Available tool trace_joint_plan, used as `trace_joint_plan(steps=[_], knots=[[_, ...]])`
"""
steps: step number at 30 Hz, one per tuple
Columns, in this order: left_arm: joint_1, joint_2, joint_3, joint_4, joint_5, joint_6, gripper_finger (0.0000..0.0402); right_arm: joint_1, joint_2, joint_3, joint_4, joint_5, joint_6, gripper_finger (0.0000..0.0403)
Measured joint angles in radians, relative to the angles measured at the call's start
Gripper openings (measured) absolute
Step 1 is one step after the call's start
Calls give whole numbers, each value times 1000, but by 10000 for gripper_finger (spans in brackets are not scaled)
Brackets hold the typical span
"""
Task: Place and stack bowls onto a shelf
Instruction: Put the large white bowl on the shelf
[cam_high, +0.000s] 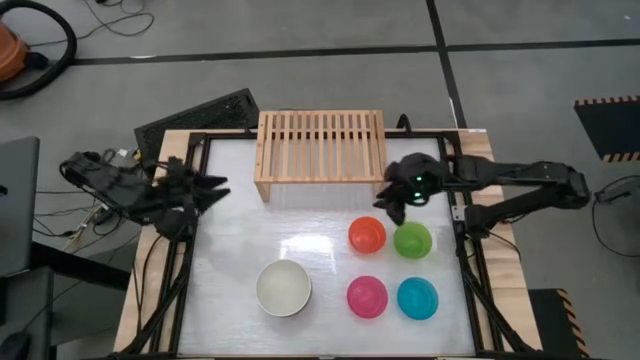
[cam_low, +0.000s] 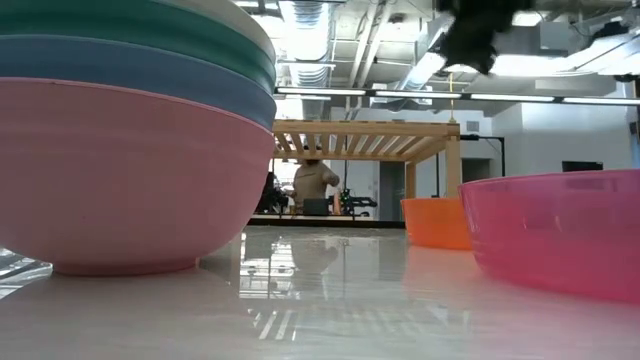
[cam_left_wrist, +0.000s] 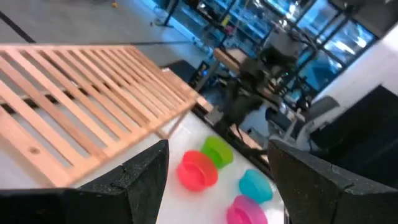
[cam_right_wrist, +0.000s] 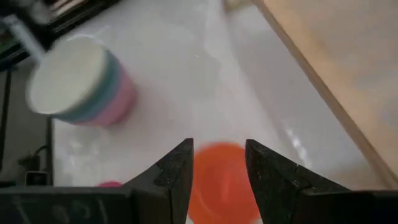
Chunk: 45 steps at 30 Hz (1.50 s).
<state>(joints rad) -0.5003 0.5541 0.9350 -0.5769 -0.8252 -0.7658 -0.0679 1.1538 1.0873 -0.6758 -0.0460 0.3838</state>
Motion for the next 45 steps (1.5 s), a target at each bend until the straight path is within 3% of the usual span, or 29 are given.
trace_joint_plan(steps=[4,8,16,25,30,45], knots=[[0,-26,42,-19,-18,9,256,50,172,206,-62,17,-15,171],[0,-50,65,-19,-19,42,256,120,335,378,-122,52,71,171],[0,-96,67,-52,35,38,256,238,646,639,-135,157,226,171],[0,-99,67,-72,84,79,256,299,946,924,-145,180,238,171],[0,-99,67,-81,84,92,256,304,1012,1002,-227,220,244,171],[0,-98,66,-116,83,71,256,348,1082,1002,-188,295,235,171]])
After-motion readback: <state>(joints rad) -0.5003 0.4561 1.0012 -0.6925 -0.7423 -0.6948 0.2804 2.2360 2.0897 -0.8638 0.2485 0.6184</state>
